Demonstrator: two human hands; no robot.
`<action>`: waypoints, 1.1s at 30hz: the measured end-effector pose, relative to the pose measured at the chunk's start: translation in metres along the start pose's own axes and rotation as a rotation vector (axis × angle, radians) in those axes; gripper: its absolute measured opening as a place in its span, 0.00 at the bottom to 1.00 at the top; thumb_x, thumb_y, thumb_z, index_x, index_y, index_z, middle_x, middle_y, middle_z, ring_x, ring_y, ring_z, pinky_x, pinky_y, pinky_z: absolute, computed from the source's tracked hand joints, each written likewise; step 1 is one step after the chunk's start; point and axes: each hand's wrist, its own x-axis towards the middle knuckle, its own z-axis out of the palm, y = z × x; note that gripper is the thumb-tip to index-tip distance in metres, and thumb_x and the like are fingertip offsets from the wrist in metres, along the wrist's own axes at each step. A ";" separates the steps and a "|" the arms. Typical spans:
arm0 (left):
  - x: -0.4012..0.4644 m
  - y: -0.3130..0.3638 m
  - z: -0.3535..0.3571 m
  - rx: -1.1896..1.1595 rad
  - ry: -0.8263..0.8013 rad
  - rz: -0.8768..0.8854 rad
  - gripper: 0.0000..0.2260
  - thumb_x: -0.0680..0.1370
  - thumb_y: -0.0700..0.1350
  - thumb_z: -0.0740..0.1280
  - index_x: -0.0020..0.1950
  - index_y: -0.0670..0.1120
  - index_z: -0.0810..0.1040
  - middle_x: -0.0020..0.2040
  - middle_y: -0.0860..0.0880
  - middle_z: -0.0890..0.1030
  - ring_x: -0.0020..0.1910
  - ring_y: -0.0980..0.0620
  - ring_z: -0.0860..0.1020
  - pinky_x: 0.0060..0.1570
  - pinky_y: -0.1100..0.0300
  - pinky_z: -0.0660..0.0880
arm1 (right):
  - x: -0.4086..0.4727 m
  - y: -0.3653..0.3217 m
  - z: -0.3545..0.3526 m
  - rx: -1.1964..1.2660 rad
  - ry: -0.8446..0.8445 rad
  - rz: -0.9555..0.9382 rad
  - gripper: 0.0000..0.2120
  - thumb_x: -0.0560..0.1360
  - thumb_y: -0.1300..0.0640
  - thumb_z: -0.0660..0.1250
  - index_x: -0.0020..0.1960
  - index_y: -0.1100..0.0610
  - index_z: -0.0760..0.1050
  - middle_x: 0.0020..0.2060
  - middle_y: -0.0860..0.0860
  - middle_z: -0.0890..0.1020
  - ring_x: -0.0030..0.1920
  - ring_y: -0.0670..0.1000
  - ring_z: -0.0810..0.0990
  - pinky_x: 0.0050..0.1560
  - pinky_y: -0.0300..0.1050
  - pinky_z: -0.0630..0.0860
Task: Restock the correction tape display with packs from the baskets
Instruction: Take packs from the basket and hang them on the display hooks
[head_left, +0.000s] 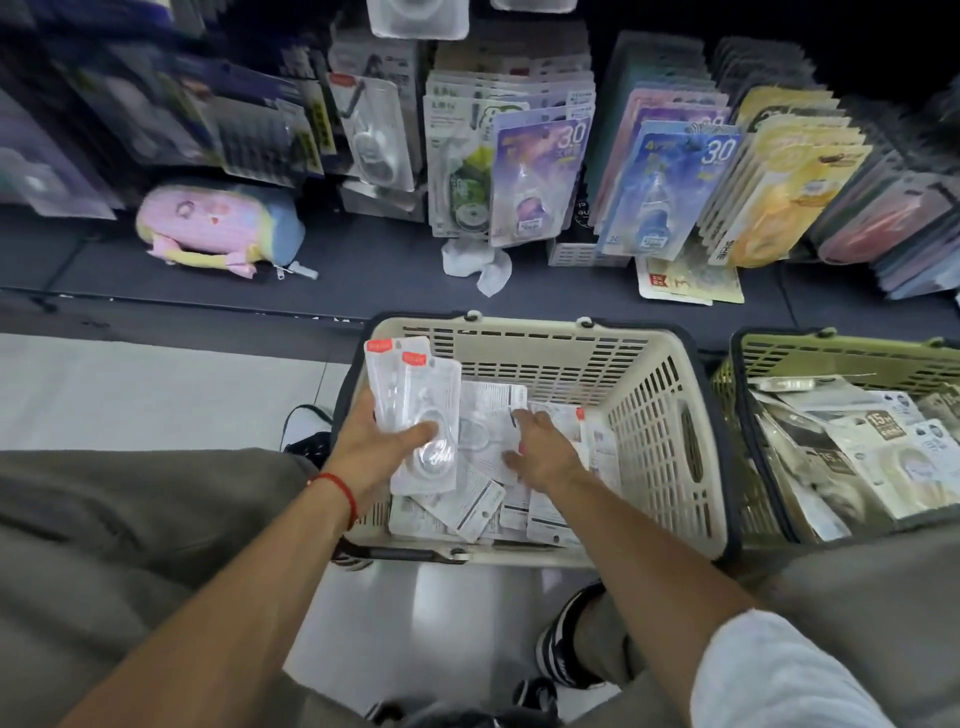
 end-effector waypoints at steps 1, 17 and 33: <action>-0.003 -0.003 -0.003 0.000 -0.011 0.009 0.35 0.73 0.36 0.80 0.75 0.55 0.72 0.62 0.50 0.85 0.62 0.48 0.83 0.64 0.43 0.80 | 0.002 -0.002 0.010 -0.099 -0.020 -0.003 0.37 0.81 0.51 0.71 0.82 0.58 0.56 0.77 0.58 0.64 0.75 0.60 0.69 0.71 0.58 0.73; 0.010 -0.009 0.001 0.017 0.048 0.082 0.26 0.71 0.48 0.83 0.64 0.63 0.78 0.56 0.57 0.87 0.57 0.56 0.84 0.55 0.52 0.81 | -0.022 0.020 -0.104 0.806 0.263 -0.145 0.07 0.78 0.62 0.75 0.52 0.51 0.84 0.46 0.43 0.86 0.45 0.43 0.82 0.46 0.39 0.79; 0.001 -0.017 0.003 -0.230 -0.186 -0.092 0.35 0.64 0.45 0.84 0.68 0.56 0.76 0.60 0.49 0.87 0.59 0.46 0.86 0.50 0.44 0.85 | 0.004 -0.031 -0.041 0.814 0.284 -0.081 0.17 0.78 0.48 0.75 0.62 0.54 0.78 0.52 0.48 0.82 0.52 0.51 0.83 0.51 0.52 0.84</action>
